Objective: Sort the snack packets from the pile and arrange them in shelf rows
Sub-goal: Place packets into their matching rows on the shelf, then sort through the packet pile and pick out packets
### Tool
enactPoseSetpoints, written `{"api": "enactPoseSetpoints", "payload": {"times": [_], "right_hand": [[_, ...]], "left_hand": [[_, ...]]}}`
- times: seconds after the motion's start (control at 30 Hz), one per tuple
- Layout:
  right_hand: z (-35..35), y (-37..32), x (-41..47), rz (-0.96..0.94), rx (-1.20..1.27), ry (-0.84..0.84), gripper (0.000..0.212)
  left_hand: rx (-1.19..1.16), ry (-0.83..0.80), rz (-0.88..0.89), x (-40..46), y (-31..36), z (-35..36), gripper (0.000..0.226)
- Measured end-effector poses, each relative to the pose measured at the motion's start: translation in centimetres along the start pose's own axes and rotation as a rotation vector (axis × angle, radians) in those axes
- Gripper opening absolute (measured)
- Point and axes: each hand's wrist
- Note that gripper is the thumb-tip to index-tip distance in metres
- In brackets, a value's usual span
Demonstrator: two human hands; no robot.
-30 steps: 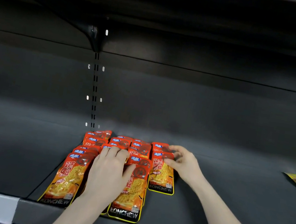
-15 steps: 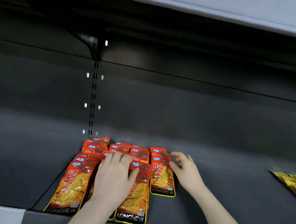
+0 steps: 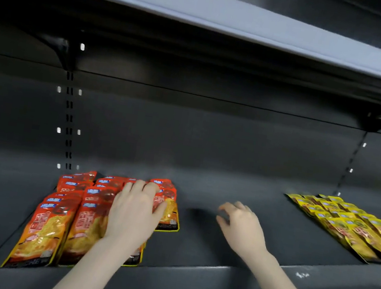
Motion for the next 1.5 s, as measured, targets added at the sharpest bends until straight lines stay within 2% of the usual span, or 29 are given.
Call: {"api": "enactPoseSetpoints", "payload": {"times": [0.27, 0.6, 0.87, 1.13, 1.5], "right_hand": [[-4.5, 11.3, -0.2, 0.023, -0.057, 0.059, 0.029], [-11.2, 33.5, -1.2, 0.109, -0.067, 0.099, 0.029], [-13.2, 48.7, 0.0, 0.206, -0.162, 0.117, 0.029], [-12.5, 62.2, 2.5, 0.251, -0.211, 0.075, 0.029], [-13.9, 78.5, 7.0, 0.254, -0.196, 0.084, 0.027]], "left_hand": [[-0.016, -0.088, 0.036, -0.8, 12.0, 2.9, 0.036], [-0.166, -0.152, 0.025, -1.6, 34.4, 10.1, 0.036], [-0.182, -0.182, 0.127, -0.4, 50.5, 17.3, 0.035], [-0.171, -0.232, 0.152, 2.5, 60.4, 25.6, 0.041], [-0.049, -0.284, 0.111, 4.8, 71.5, 32.6, 0.042]]}}
Point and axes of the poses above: each hand's wrist, its own x-axis towards the middle knuckle, its own z-axis out of the palm, y = z × x, and after that the axes turned 9 degrees about y, right-handed
